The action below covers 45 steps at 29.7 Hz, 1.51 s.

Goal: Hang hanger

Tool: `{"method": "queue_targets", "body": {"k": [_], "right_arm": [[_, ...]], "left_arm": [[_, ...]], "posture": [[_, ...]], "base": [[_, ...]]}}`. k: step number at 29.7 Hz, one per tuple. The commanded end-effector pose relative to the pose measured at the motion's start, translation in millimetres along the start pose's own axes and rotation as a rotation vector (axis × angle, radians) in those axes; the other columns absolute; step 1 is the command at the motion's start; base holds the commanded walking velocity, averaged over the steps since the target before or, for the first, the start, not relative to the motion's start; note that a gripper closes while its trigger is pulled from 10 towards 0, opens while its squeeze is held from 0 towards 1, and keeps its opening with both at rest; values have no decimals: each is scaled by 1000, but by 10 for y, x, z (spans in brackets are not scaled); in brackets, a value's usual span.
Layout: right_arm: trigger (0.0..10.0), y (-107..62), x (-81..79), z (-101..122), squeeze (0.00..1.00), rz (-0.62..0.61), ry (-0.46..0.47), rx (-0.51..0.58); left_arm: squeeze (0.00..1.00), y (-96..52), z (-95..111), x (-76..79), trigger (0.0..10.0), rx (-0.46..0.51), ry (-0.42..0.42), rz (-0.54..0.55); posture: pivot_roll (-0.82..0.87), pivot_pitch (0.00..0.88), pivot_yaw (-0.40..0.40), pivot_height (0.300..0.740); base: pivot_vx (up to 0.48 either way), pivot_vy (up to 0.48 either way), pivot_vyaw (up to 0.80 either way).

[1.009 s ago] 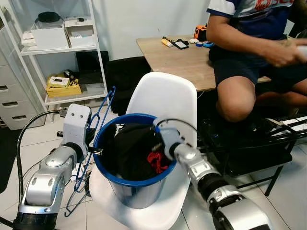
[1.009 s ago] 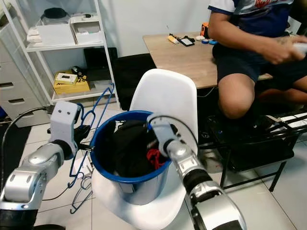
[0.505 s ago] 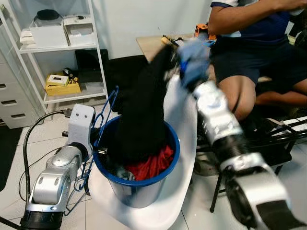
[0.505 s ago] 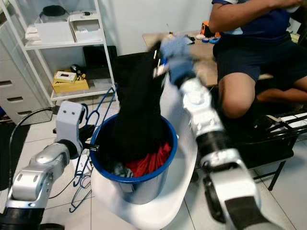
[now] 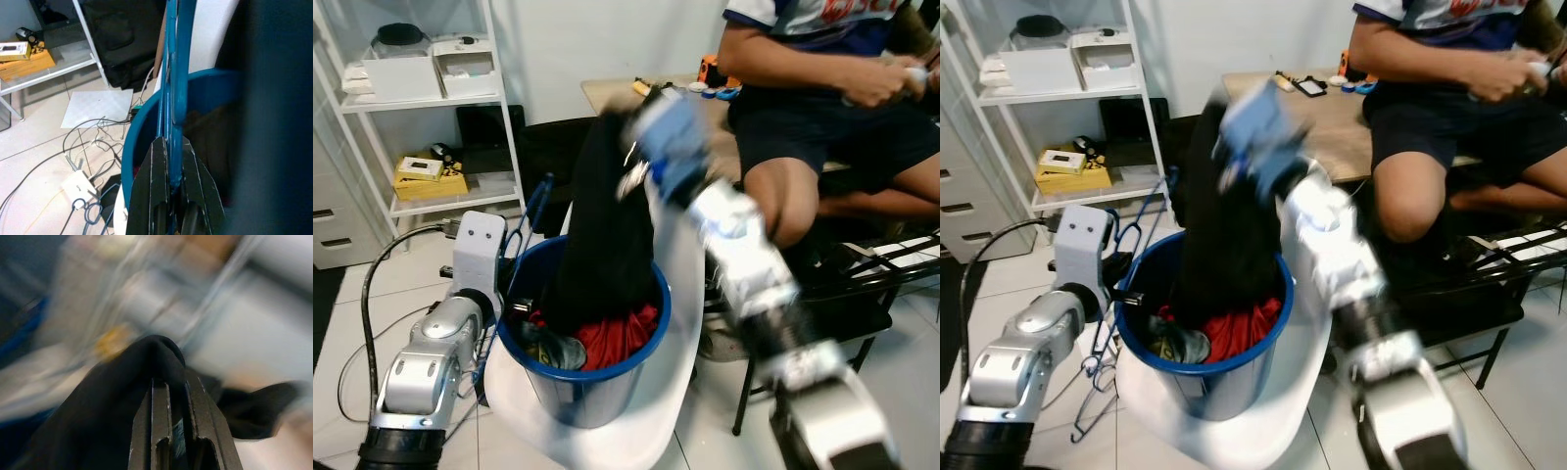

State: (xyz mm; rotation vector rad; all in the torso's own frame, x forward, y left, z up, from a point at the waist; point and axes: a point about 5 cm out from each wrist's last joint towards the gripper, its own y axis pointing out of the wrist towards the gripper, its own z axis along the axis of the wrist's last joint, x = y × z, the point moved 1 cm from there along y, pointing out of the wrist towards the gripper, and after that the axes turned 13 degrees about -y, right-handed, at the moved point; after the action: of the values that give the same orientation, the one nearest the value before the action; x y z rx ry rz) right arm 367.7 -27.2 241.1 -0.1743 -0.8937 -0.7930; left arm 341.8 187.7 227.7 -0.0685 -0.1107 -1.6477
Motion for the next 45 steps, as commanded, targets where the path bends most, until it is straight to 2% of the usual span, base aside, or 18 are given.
{"method": "queue_targets", "body": {"k": [1,2,3,11,18,19,22,25,28,31,33,34,35,36,38,41,43,45], "right_arm": [[10000,20,-55,18,94,32,-20,-2],[10000,15,-110,-7,922,36,-6,-11],[10000,33,-161,58,1000,44,37,15],[10000,109,-368,361,1000,103,115,113],[10000,99,-277,185,1000,78,13,-13],[10000,61,-272,113,0,114,-10,-49],[10000,-20,-283,32,0,178,18,-79],[10000,-66,-236,3,0,146,55,-90],[10000,-260,-14,-349,0,40,-19,-260],[10000,-323,54,-451,0,9,-42,-312],[10000,-532,279,-716,0,-92,-36,-432],[10000,-532,279,-716,0,-92,-36,-432],[10000,-638,405,-814,0,-159,29,-467],[10000,-638,405,-814,0,-159,29,-467],[10000,-766,553,-910,0,-231,137,-494],[10000,-860,597,-992,0,-188,109,-550],[10000,-919,520,-1074,0,-47,1,-622],[10000,-930,487,-1096,0,-2,-27,-638]], "left_arm": [[0,-7,-44,5,10000,-11,-7,-3],[0,-10,-45,4,10000,-11,-7,-3],[0,-8,-49,3,10000,-13,-6,-3],[0,15,-66,42,10000,-13,-8,-9],[0,3,-60,1,10000,-13,-6,-2],[0,3,-65,0,10000,-14,-5,-1],[0,16,-78,43,10000,-16,-9,-10],[0,27,-77,67,10000,-15,-11,-15],[0,41,-72,82,10000,-13,-14,-22],[0,44,-71,83,10000,-13,-15,-23],[0,52,-69,85,10000,-15,-14,-28],[0,52,-69,85,10000,-15,-14,-28],[0,59,-69,87,10000,-17,-13,-31],[0,59,-69,87,10000,-17,-13,-31],[0,68,-71,92,10000,-19,-11,-36],[0,75,-71,102,10000,-21,-10,-40],[0,76,-69,103,10000,-21,-10,-41],[0,76,-69,102,10000,-21,-10,-41]], "posture": [[28,233,-33,740],[27,233,-33,740],[23,235,-32,740],[29,240,-35,740],[27,246,-31,740],[24,246,-30,740],[18,245,-31,740],[17,245,-30,740],[12,248,-27,740],[8,251,-21,740],[4,253,-14,740],[4,253,-14,740],[1,255,-9,740],[1,255,-9,740],[1,256,-5,740],[2,257,-3,740],[2,259,-5,740],[2,259,-5,740]], "base": [[0,0,0],[0,0,0],[0,0,0],[0,0,0],[0,0,0],[0,0,0],[0,0,0],[0,0,0],[0,0,0],[0,0,0],[0,0,0],[0,0,0],[0,0,0],[0,0,0],[0,0,0],[0,0,0],[0,0,0],[0,0,0]]}}
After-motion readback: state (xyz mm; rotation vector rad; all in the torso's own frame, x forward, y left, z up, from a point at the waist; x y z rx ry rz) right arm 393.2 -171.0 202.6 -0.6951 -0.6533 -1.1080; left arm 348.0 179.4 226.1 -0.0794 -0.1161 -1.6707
